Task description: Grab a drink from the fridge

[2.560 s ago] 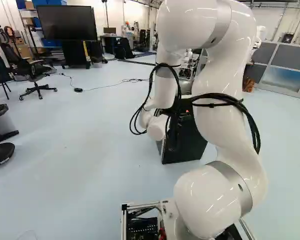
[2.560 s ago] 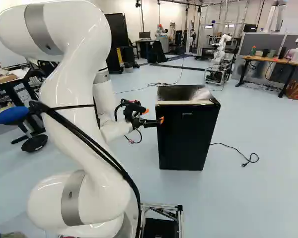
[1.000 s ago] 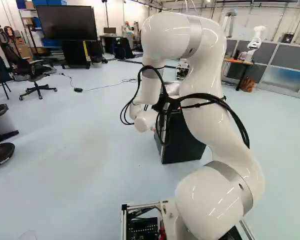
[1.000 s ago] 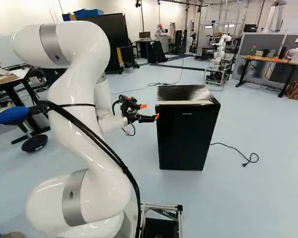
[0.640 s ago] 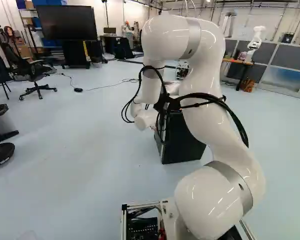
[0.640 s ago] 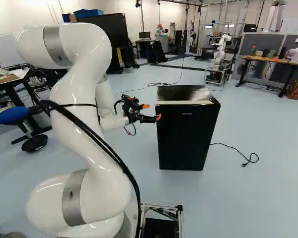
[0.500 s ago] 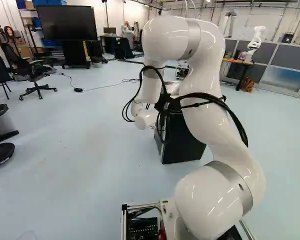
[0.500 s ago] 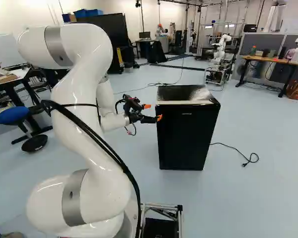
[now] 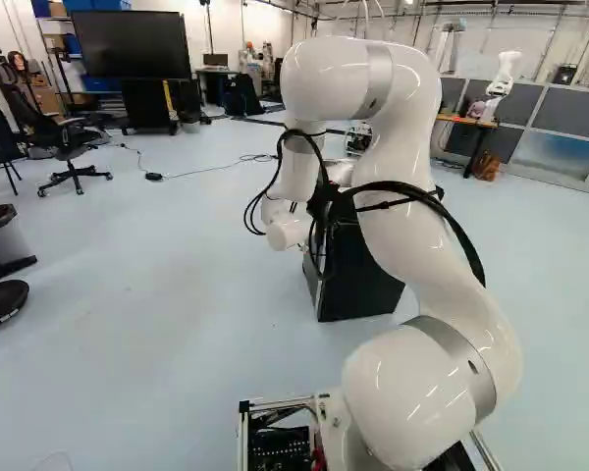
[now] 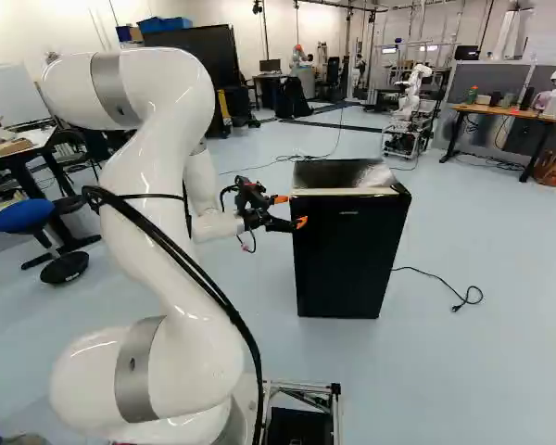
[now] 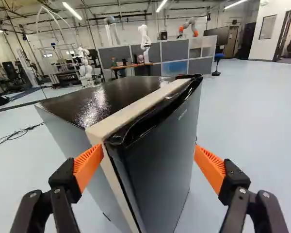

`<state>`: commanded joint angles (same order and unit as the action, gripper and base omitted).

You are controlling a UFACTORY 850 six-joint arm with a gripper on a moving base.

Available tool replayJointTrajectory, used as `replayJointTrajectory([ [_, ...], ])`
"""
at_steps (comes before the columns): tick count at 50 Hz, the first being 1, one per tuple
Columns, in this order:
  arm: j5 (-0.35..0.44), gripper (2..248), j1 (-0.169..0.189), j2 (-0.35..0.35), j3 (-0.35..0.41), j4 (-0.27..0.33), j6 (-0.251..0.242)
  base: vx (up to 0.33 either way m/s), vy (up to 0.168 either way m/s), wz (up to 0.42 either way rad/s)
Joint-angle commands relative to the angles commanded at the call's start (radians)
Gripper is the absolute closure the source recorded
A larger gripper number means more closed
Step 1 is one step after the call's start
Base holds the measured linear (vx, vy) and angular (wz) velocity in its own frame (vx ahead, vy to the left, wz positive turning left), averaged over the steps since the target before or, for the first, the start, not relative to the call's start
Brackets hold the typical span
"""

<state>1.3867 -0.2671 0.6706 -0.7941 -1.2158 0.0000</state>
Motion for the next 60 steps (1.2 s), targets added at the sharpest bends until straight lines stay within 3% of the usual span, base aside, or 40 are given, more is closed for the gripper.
replayJointTrajectory([
  [21,0.0,3,0.018,0.003,-0.005,-0.025,0.0,0.0,0.0,0.0],
  [60,0.0,3,0.082,-0.081,0.15,-0.08,0.0,0.0,0.0,-0.001],
])
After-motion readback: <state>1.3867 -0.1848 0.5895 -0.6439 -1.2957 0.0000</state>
